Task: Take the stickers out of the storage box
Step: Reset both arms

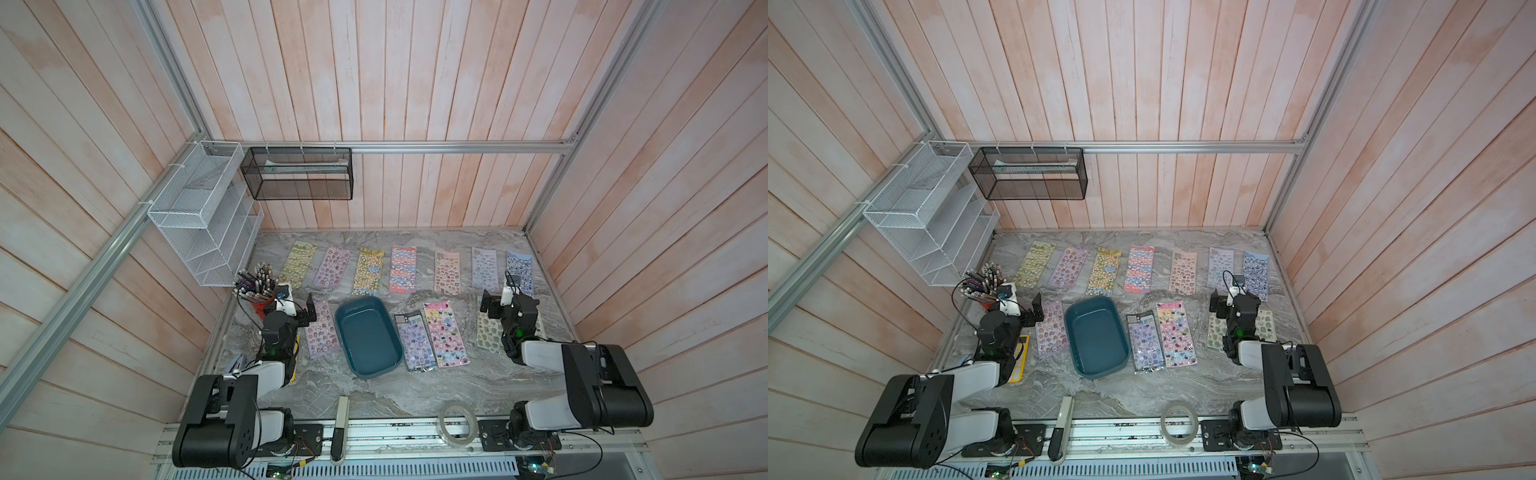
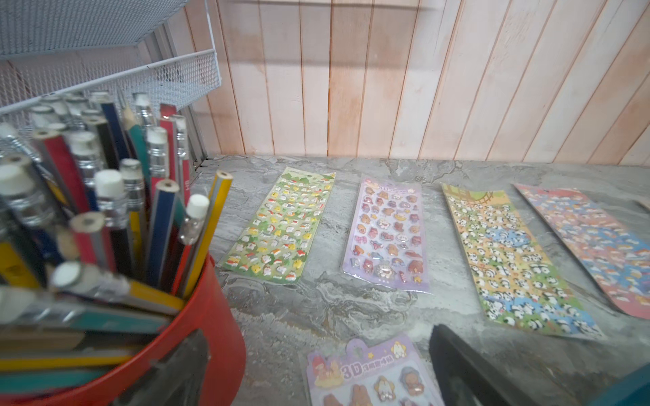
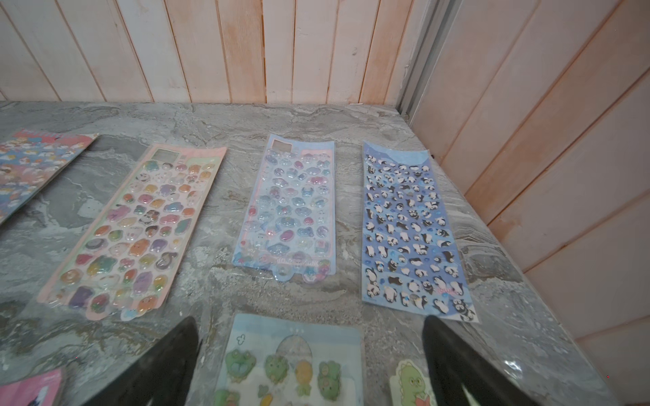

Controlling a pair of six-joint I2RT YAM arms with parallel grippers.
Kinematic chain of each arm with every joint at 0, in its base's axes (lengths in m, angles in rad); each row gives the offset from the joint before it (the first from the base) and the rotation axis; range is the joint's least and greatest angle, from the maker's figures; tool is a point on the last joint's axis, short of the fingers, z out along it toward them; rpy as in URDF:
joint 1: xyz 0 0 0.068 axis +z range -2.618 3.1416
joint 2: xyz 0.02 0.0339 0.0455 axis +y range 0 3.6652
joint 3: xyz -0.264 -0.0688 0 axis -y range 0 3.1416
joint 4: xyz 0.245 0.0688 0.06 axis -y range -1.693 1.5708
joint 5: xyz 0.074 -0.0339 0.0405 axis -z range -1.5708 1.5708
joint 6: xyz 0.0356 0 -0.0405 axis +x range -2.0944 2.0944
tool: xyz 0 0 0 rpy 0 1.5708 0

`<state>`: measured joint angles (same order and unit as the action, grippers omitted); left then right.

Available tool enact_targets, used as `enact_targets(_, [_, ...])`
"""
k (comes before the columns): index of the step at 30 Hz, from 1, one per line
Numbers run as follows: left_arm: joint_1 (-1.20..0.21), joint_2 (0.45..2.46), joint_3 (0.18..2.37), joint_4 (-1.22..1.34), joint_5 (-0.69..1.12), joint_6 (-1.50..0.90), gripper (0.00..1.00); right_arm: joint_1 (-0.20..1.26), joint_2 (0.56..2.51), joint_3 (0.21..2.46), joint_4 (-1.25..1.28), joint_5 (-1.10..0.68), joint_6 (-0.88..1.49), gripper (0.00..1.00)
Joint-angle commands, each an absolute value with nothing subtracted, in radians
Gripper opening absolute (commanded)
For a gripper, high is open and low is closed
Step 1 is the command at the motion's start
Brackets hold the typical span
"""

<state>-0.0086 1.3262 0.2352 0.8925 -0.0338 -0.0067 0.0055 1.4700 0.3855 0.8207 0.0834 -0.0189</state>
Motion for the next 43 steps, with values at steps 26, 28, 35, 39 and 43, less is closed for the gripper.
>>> enact_targets(26, [0.036,1.542,0.295,1.095,0.089,-0.008,1.0,-0.04,1.523,0.212,1.279,-0.252,-0.029,0.99])
enact_targets(28, [0.037,1.542,0.295,1.095,0.089,-0.008,1.0,-0.04,1.534,0.206,1.319,-0.254,-0.026,0.99])
enact_targets(35, [0.037,1.542,0.293,1.097,0.088,-0.008,1.0,-0.033,1.531,0.209,1.303,-0.241,-0.03,0.99])
enact_targets(39, [0.037,1.542,0.295,1.096,0.089,-0.007,1.0,-0.031,1.537,0.227,1.274,-0.221,-0.022,0.99])
enact_targets(43, [0.036,1.541,0.293,1.097,0.088,-0.006,1.0,-0.015,1.532,0.231,1.261,-0.103,0.004,0.99])
